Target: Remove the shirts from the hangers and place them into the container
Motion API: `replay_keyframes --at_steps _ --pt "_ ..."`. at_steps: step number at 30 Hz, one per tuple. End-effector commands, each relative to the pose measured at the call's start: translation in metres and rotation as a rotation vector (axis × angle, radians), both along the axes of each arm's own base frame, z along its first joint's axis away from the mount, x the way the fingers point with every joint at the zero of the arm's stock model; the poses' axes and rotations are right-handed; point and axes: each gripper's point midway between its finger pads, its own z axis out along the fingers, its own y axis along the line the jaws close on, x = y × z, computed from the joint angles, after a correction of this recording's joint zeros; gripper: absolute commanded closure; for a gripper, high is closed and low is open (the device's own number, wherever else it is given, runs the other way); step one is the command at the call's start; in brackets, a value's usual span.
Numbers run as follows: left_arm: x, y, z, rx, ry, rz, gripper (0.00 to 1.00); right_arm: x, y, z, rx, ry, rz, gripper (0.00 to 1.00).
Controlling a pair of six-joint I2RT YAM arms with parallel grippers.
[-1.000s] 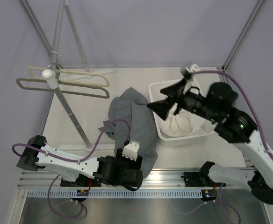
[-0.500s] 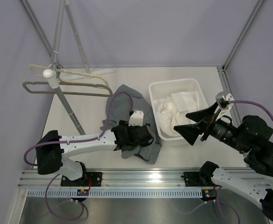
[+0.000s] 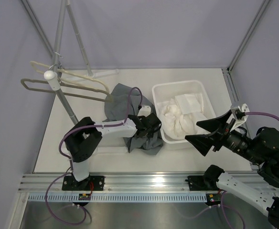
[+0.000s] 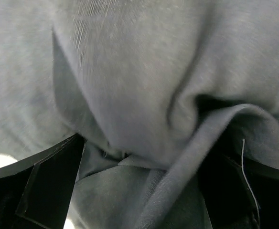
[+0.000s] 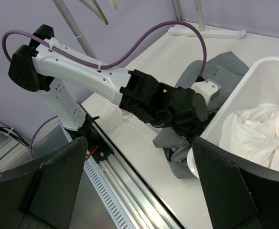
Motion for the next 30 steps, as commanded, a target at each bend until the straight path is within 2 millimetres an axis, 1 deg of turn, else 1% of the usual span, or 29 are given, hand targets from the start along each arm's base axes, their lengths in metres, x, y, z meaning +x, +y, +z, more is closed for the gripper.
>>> replay_keyframes --at_steps 1,3,4,7,9,10,11,13,14,16,17,19,20,21,23,24,25,26,27,28,29,30 --pt "0.023 -0.010 -0.013 -0.046 0.015 0.012 0.01 0.000 0.001 -0.004 -0.017 -0.012 0.009 0.00" --pt "0.026 -0.013 -0.023 -0.069 0.038 0.011 0.01 -0.002 -0.001 -0.005 -0.019 -0.012 0.011 0.01" --pt "0.026 -0.011 -0.033 -0.064 0.060 0.015 0.01 -0.003 -0.003 -0.006 -0.018 -0.013 0.009 0.01" --pt "0.023 -0.014 -0.051 -0.083 0.117 0.005 0.01 -0.007 -0.008 -0.004 -0.011 -0.024 0.001 0.00" --pt "0.016 -0.018 -0.064 -0.126 0.160 -0.008 0.03 -0.009 -0.012 -0.002 0.000 -0.032 -0.005 0.01" --pt "0.013 -0.021 -0.069 -0.157 0.190 -0.016 0.13 -0.011 -0.015 0.000 0.007 -0.040 -0.008 0.00" --pt "0.009 -0.019 -0.076 -0.172 0.203 -0.015 0.19 -0.013 -0.017 0.002 0.013 -0.044 -0.007 0.00" --pt "0.003 -0.020 -0.080 -0.200 0.227 -0.017 0.32 -0.017 -0.022 0.006 0.032 -0.055 -0.011 0.00" --pt "0.000 -0.018 -0.083 -0.203 0.238 -0.015 0.42 -0.019 -0.024 0.009 0.040 -0.063 -0.010 0.01" --pt "-0.004 -0.016 -0.088 -0.206 0.251 -0.009 0.55 -0.023 -0.028 0.012 0.056 -0.071 -0.010 0.01" --pt "-0.005 -0.015 -0.089 -0.207 0.253 -0.007 0.68 -0.024 -0.029 0.013 0.062 -0.074 -0.007 0.00" --pt "-0.010 -0.011 -0.092 -0.206 0.261 0.005 0.82 -0.026 -0.030 0.013 0.066 -0.074 -0.007 0.01" --pt "-0.010 -0.011 -0.089 -0.216 0.252 0.006 0.89 -0.026 -0.030 0.012 0.065 -0.073 -0.008 0.00" --pt "-0.014 -0.007 -0.090 -0.217 0.258 0.016 0.99 -0.026 -0.031 0.011 0.065 -0.071 -0.008 0.01" --pt "-0.017 -0.003 -0.085 -0.212 0.240 0.029 1.00 -0.025 -0.030 0.008 0.058 -0.062 -0.013 0.01" --pt "-0.017 -0.005 -0.074 -0.235 0.215 0.037 1.00 -0.025 -0.030 0.007 0.058 -0.059 -0.013 0.01" --pt "-0.025 -0.004 -0.070 -0.215 0.190 0.029 1.00 -0.025 -0.030 0.006 0.059 -0.059 -0.014 0.01" --pt "-0.037 -0.011 -0.057 -0.223 0.167 0.008 1.00 -0.024 -0.031 0.006 0.061 -0.059 -0.019 0.01" --pt "-0.034 -0.007 -0.050 -0.220 0.143 0.029 1.00 -0.024 -0.031 0.005 0.060 -0.056 -0.019 0.00" --pt "-0.043 -0.012 -0.040 -0.192 0.094 0.006 1.00 -0.025 -0.032 0.005 0.063 -0.058 -0.019 0.00" --pt "-0.050 -0.010 -0.031 -0.162 0.080 0.000 1.00 -0.025 -0.032 0.005 0.062 -0.057 -0.020 0.01" --pt "-0.064 -0.024 -0.012 -0.185 0.043 -0.044 1.00 -0.025 -0.033 0.004 0.061 -0.055 -0.022 0.01"
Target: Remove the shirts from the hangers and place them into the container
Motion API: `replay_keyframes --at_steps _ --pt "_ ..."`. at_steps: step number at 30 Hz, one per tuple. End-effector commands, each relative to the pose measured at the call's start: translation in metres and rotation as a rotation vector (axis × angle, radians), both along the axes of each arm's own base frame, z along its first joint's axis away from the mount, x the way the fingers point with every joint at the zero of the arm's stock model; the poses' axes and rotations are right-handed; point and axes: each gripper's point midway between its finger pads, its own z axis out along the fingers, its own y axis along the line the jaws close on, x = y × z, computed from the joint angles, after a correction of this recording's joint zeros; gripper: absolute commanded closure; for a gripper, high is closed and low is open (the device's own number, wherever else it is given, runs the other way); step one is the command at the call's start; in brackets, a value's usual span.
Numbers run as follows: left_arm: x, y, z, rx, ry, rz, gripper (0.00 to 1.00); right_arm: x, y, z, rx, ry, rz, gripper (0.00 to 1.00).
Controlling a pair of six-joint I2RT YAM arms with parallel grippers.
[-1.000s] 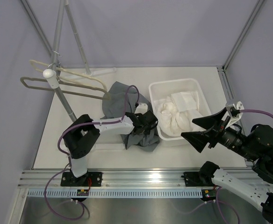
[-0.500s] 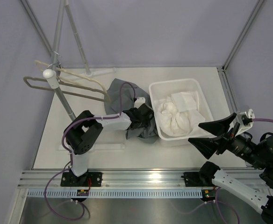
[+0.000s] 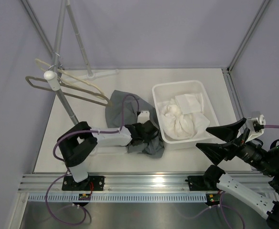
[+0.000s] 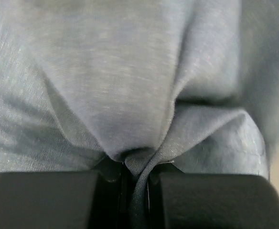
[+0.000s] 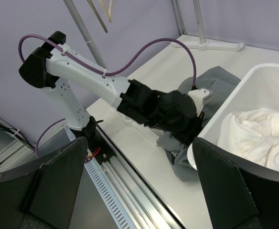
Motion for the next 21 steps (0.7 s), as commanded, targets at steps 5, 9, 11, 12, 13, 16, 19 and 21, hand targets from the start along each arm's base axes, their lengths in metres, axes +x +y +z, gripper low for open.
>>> replay_keyframes --at_steps 5,9,11,12,13,16,19,21 --pt "-0.082 0.003 0.086 0.143 -0.167 -0.095 1.00 -0.002 -0.013 -0.001 0.017 -0.001 -0.042 0.01" --pt "-0.095 -0.005 0.169 0.086 -0.312 -0.112 1.00 -0.001 -0.022 0.000 0.036 0.010 -0.083 0.01" --pt "-0.103 -0.004 0.207 0.042 -0.379 -0.136 1.00 0.003 -0.027 -0.002 0.033 0.024 -0.121 0.08" --pt "-0.105 -0.004 0.223 0.042 -0.411 -0.172 1.00 0.007 -0.031 -0.003 0.036 0.038 -0.154 0.18" --pt "-0.110 -0.010 0.249 -0.004 -0.451 -0.195 1.00 0.009 -0.031 -0.006 0.024 0.050 -0.167 0.29" --pt "-0.119 -0.022 0.306 -0.104 -0.551 -0.314 1.00 0.017 -0.035 -0.011 0.006 0.071 -0.212 0.82" --pt "-0.122 -0.033 0.351 -0.183 -0.638 -0.405 1.00 0.025 -0.040 -0.015 0.001 0.098 -0.274 1.00" --pt "-0.123 -0.040 0.386 -0.224 -0.701 -0.452 1.00 0.030 -0.047 -0.016 0.009 0.105 -0.323 1.00"
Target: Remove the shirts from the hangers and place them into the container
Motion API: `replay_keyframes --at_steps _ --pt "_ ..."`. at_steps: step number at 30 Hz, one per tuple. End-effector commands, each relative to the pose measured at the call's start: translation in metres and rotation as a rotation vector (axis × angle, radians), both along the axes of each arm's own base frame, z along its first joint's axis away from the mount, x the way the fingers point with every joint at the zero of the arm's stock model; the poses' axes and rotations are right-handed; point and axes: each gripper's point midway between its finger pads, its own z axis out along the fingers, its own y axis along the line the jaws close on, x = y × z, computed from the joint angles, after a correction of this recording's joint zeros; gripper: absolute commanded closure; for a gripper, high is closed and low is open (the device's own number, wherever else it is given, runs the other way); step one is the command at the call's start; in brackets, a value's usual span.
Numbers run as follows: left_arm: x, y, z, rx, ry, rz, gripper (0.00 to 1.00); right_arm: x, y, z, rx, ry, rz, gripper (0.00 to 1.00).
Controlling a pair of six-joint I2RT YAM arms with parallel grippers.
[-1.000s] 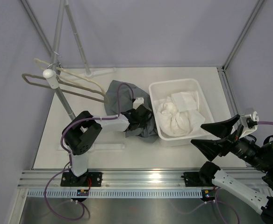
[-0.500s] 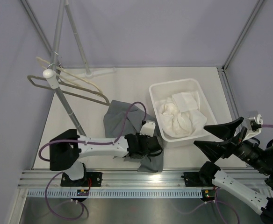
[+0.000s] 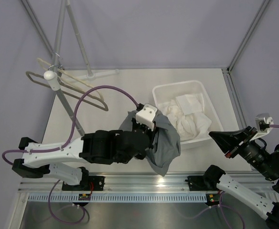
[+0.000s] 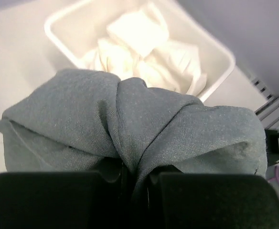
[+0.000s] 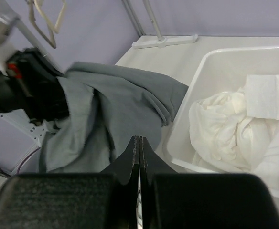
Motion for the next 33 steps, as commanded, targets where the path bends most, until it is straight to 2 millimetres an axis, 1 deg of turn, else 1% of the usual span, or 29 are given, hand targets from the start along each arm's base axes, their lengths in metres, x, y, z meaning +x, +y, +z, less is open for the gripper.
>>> replay_keyframes --at_steps 1,2,3,4,5,6,7,9,11,12,13,14,15,16,17,19,20,21,23,24,25,26,27,28,29,30,31,32,33 --pt "0.007 -0.016 0.080 -0.098 -0.184 -0.080 1.00 0.015 -0.017 0.002 0.012 0.024 -0.132 1.00" --pt "0.006 -0.021 0.103 -0.150 -0.202 -0.099 1.00 0.016 -0.019 0.001 0.016 0.023 -0.146 1.00" --pt "0.005 -0.025 0.111 -0.138 -0.238 -0.126 1.00 0.017 -0.023 0.001 0.023 0.022 -0.169 1.00" --pt "0.001 -0.036 0.116 -0.142 -0.253 -0.170 1.00 0.016 -0.027 0.002 0.035 0.015 -0.179 1.00" --pt "-0.001 -0.042 0.133 -0.190 -0.278 -0.190 1.00 0.016 -0.028 0.002 0.042 0.015 -0.185 1.00" --pt "-0.002 -0.046 0.140 -0.173 -0.321 -0.218 1.00 0.015 -0.031 0.004 0.053 0.009 -0.193 1.00" --pt "-0.005 -0.057 0.147 -0.195 -0.347 -0.249 1.00 0.015 -0.031 0.003 0.054 0.010 -0.191 1.00" --pt "-0.009 -0.066 0.163 -0.209 -0.408 -0.312 1.00 0.015 -0.032 0.001 0.051 0.018 -0.196 1.00" --pt "-0.016 -0.081 0.173 -0.247 -0.437 -0.389 1.00 0.016 -0.033 0.000 0.048 0.025 -0.205 1.00" --pt "-0.015 -0.085 0.179 -0.261 -0.453 -0.416 1.00 0.016 -0.036 -0.001 0.047 0.027 -0.218 1.00" --pt "-0.023 -0.092 0.185 -0.294 -0.463 -0.476 1.00 0.015 -0.037 0.000 0.053 0.029 -0.221 1.00" --pt "-0.023 -0.100 0.181 -0.296 -0.454 -0.495 1.00 0.014 -0.040 0.002 0.064 0.028 -0.225 1.00" --pt "-0.022 -0.104 0.184 -0.311 -0.453 -0.520 1.00 0.013 -0.044 0.003 0.074 0.026 -0.237 1.00" --pt "-0.021 -0.109 0.182 -0.317 -0.445 -0.534 1.00 0.010 -0.049 0.008 0.093 0.014 -0.244 1.00" --pt "-0.017 -0.117 0.174 -0.316 -0.423 -0.543 1.00 0.007 -0.053 0.010 0.111 0.008 -0.254 1.00" --pt "-0.016 -0.129 0.160 -0.310 -0.406 -0.578 1.00 0.003 -0.058 0.016 0.134 -0.005 -0.256 1.00" --pt "-0.014 -0.133 0.154 -0.330 -0.363 -0.575 1.00 0.002 -0.061 0.019 0.143 -0.011 -0.260 1.00" --pt "-0.004 -0.139 0.142 -0.313 -0.339 -0.564 1.00 0.000 -0.064 0.021 0.148 -0.016 -0.263 1.00" --pt "0.004 -0.145 0.124 -0.317 -0.282 -0.552 1.00 -0.003 -0.067 0.025 0.157 -0.023 -0.262 1.00" --pt "0.015 -0.143 0.118 -0.320 -0.268 -0.529 1.00 -0.004 -0.067 0.026 0.155 -0.024 -0.261 1.00" --pt "0.022 -0.142 0.117 -0.341 -0.262 -0.511 1.00 -0.005 -0.068 0.027 0.159 -0.027 -0.262 1.00" --pt "0.029 -0.142 0.098 -0.330 -0.228 -0.494 1.00 -0.005 -0.068 0.027 0.159 -0.027 -0.262 1.00" --pt "0.044 -0.139 0.090 -0.322 -0.220 -0.463 1.00 -0.007 -0.068 0.027 0.162 -0.030 -0.255 1.00" --pt "0.053 -0.138 0.083 -0.324 -0.211 -0.444 1.00 -0.007 -0.067 0.026 0.159 -0.029 -0.256 1.00" --pt "0.060 -0.139 0.064 -0.302 -0.178 -0.431 1.00 -0.008 -0.066 0.025 0.158 -0.029 -0.249 1.00" --pt "0.076 -0.136 0.061 -0.309 -0.180 -0.407 1.00 -0.008 -0.065 0.026 0.160 -0.033 -0.248 1.00" --pt "0.086 -0.142 0.043 -0.281 -0.162 -0.389 1.00 -0.007 -0.064 0.025 0.156 -0.031 -0.250 1.00" --pt "0.095 -0.144 0.031 -0.254 -0.151 -0.372 1.00 -0.007 -0.063 0.024 0.156 -0.030 -0.250 1.00" --pt "0.106 -0.146 0.027 -0.239 -0.152 -0.350 1.00 -0.007 -0.061 0.024 0.154 -0.031 -0.244 1.00"
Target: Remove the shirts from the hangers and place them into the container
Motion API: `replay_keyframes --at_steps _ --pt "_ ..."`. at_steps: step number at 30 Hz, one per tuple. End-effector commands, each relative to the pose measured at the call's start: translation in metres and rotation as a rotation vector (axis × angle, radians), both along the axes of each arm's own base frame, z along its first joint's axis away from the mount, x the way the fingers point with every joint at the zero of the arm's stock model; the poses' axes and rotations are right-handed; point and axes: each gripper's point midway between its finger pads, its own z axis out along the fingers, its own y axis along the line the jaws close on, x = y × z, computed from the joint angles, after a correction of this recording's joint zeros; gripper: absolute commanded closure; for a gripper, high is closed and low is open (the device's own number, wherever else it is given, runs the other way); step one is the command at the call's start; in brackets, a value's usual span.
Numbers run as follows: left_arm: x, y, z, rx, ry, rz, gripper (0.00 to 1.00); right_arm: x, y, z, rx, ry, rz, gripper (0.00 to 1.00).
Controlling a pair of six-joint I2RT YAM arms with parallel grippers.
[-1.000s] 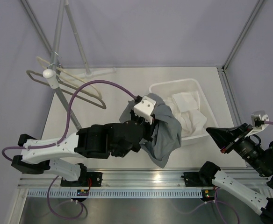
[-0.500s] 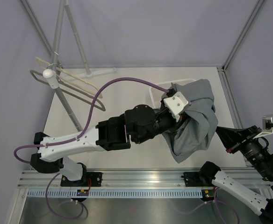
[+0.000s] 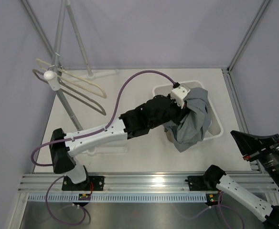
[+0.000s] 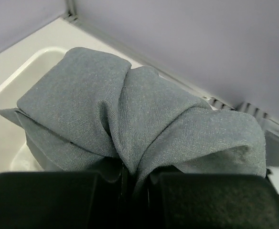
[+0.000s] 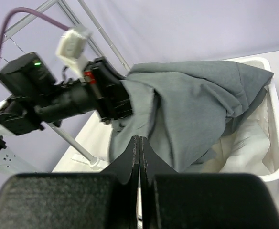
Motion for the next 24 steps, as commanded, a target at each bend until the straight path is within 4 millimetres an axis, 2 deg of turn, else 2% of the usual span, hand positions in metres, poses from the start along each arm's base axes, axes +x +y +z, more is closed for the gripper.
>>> replay_keyframes --at_steps 1,2,3,4,5,6,7,8,9,10,11,12,13,14,15,16,19,23,24 --pt "0.032 -0.014 0.012 -0.089 -0.011 0.055 1.00 0.000 0.004 0.002 0.015 -0.005 0.001 1.00" --pt "0.045 -0.021 -0.015 -0.022 0.000 0.075 1.00 0.001 0.006 0.002 0.013 -0.006 0.006 1.00" --pt "0.054 -0.026 -0.011 -0.023 -0.005 0.087 1.00 0.001 0.007 0.002 0.012 -0.007 0.009 1.00" --pt "0.060 -0.029 -0.021 0.004 0.006 0.091 1.00 0.002 0.008 0.001 0.010 -0.005 0.009 1.00" --pt "0.070 -0.037 -0.044 0.043 0.020 0.100 1.00 0.002 0.008 0.001 0.009 -0.007 0.009 1.00" --pt "0.082 -0.039 -0.052 0.055 0.027 0.117 1.00 0.002 0.009 0.001 0.011 -0.006 0.009 1.00" --pt "0.090 -0.042 -0.049 0.057 0.033 0.129 1.00 0.003 0.010 0.001 0.010 -0.005 0.009 1.00" --pt "0.105 -0.046 -0.079 0.104 0.071 0.155 1.00 0.002 0.011 0.001 0.011 -0.006 0.018 1.00" --pt "0.112 -0.044 -0.098 0.157 0.109 0.173 1.00 0.002 0.012 0.001 0.009 -0.004 0.020 1.00" --pt "0.119 -0.050 -0.088 0.130 0.133 0.188 1.00 0.002 0.011 0.001 0.012 -0.006 0.018 1.00" --pt "0.129 -0.048 -0.100 0.153 0.168 0.212 1.00 0.001 0.011 0.000 0.011 -0.005 0.018 1.00" --pt "0.134 -0.044 -0.145 0.253 0.234 0.243 1.00 0.002 0.011 -0.001 0.011 -0.002 0.015 1.00" --pt "0.139 -0.046 -0.145 0.249 0.257 0.261 0.99 0.002 0.010 -0.001 0.011 -0.003 0.012 1.00" --pt "0.143 -0.041 -0.160 0.260 0.316 0.297 0.99 0.001 0.009 0.000 0.012 -0.007 0.010 1.00" --pt "0.143 -0.032 -0.183 0.310 0.365 0.332 0.99 0.002 0.009 0.000 0.011 -0.008 0.007 1.00" --pt "0.143 -0.028 -0.190 0.314 0.398 0.359 0.99 0.002 0.009 0.000 0.014 -0.008 0.007 1.00" --pt "0.134 0.000 -0.240 0.361 0.576 0.447 0.97 0.004 0.014 0.001 0.016 -0.009 0.020 1.00" --pt "0.116 0.014 -0.268 0.416 0.664 0.453 0.93 0.007 0.022 0.002 0.017 -0.001 0.039 1.00" --pt "0.115 0.014 -0.268 0.415 0.667 0.445 0.91 0.008 0.024 0.001 0.016 0.002 0.042 1.00"
